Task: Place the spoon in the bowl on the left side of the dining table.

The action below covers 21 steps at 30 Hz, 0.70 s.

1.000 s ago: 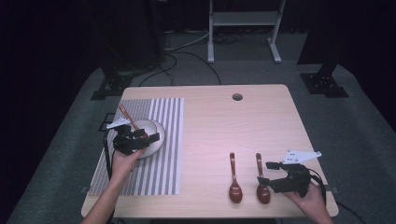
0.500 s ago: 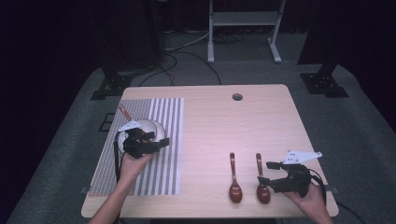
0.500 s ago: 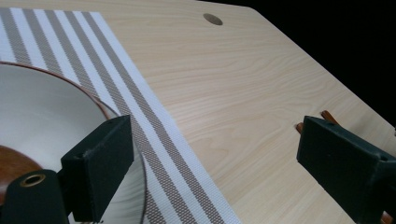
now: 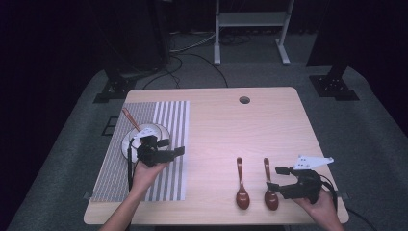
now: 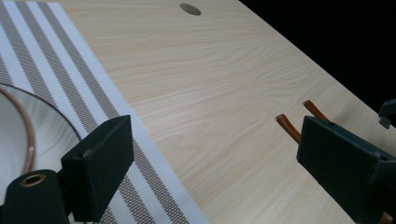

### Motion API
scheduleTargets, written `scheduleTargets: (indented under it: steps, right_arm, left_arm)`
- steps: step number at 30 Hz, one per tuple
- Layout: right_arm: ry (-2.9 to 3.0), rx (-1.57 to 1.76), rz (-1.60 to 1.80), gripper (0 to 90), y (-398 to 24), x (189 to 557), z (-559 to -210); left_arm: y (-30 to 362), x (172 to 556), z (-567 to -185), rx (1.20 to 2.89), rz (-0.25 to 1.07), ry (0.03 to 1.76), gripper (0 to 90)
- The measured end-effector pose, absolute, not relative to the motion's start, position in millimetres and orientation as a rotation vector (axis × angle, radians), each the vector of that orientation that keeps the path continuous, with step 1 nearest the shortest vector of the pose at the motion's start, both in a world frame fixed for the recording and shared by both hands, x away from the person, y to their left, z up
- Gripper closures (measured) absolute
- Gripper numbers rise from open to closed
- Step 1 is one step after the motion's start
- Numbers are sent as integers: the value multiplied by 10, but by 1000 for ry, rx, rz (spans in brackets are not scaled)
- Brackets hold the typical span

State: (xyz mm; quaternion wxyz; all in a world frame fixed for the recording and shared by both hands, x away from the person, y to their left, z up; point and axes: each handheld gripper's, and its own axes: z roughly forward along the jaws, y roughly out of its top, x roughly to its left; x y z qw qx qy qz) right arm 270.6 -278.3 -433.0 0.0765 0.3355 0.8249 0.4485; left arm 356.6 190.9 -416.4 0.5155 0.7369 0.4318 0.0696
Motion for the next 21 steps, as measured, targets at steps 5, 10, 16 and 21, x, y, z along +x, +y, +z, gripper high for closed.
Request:
scheduleTargets:
  steps: [5,10,16,21]
  right_arm:
    - [2474,1002,1342,266,-2785,2699,-4333]
    - [2467,1006,1346,266,-2805,2694,-4334]
    - [2467,1010,1343,267,-2810,2689,-4344]
    - [2464,1012,1346,267,-2815,2685,-4354]
  left_arm:
    - [1813,3542,-4187,1784,156,1018,99]
    - [1728,3518,-4211,1795,137,1007,99]
    - [1588,3438,-4238,1818,106,976,99]
    - [1504,3369,-4276,1830,92,950,99]
